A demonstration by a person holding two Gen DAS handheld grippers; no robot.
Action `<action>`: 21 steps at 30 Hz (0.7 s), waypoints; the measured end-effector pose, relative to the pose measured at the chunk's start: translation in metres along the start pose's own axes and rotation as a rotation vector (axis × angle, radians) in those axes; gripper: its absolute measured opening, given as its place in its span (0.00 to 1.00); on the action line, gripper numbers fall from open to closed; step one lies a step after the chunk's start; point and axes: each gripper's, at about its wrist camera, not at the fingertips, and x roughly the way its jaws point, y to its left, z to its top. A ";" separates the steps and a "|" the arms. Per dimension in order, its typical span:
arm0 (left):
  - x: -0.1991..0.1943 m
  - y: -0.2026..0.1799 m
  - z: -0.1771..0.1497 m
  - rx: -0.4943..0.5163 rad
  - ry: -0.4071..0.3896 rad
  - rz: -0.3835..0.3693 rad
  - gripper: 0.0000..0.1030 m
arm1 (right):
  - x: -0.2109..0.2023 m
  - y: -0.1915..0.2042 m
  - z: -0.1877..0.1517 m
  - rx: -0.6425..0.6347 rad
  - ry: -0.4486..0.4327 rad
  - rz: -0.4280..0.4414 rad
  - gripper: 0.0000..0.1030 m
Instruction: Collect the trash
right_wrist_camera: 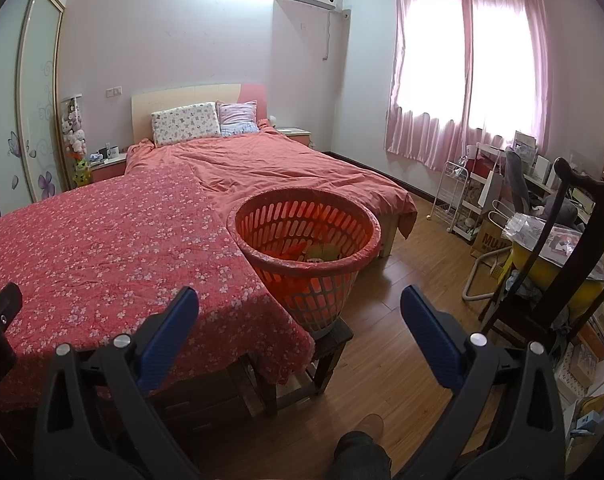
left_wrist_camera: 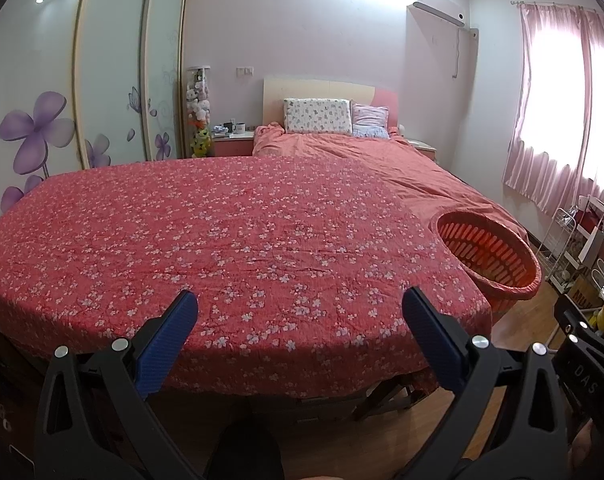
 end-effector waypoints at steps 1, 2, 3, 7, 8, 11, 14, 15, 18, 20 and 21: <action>0.000 0.000 0.000 0.000 0.001 0.000 0.98 | 0.000 0.000 0.000 0.000 0.001 0.000 0.96; 0.001 0.000 0.000 -0.001 0.003 0.000 0.98 | 0.001 0.000 -0.001 0.000 0.002 0.000 0.96; 0.001 0.000 0.000 -0.002 0.004 -0.001 0.98 | 0.001 0.000 -0.001 0.000 0.002 0.000 0.96; 0.001 0.001 0.000 -0.002 0.006 -0.002 0.98 | 0.001 0.000 -0.001 0.001 0.003 0.000 0.96; 0.001 0.000 0.000 -0.002 0.006 -0.002 0.98 | 0.001 0.000 -0.001 0.001 0.002 0.000 0.96; 0.001 0.000 0.000 -0.001 0.007 -0.001 0.98 | 0.001 0.000 -0.001 0.001 0.002 0.000 0.96; 0.001 0.000 0.000 -0.002 0.007 -0.002 0.98 | 0.001 -0.001 -0.001 0.001 0.002 0.000 0.96; 0.001 -0.001 -0.001 -0.002 0.007 -0.001 0.98 | 0.001 0.000 -0.001 0.001 0.002 0.001 0.96; 0.001 -0.001 -0.001 -0.002 0.007 -0.002 0.98 | 0.001 -0.001 -0.001 0.001 0.002 0.000 0.96; 0.001 -0.001 -0.001 -0.001 0.007 -0.001 0.98 | 0.001 -0.001 -0.001 0.001 0.002 0.001 0.96; 0.002 -0.001 -0.001 -0.002 0.007 -0.001 0.98 | 0.001 -0.001 -0.001 0.001 0.002 0.000 0.96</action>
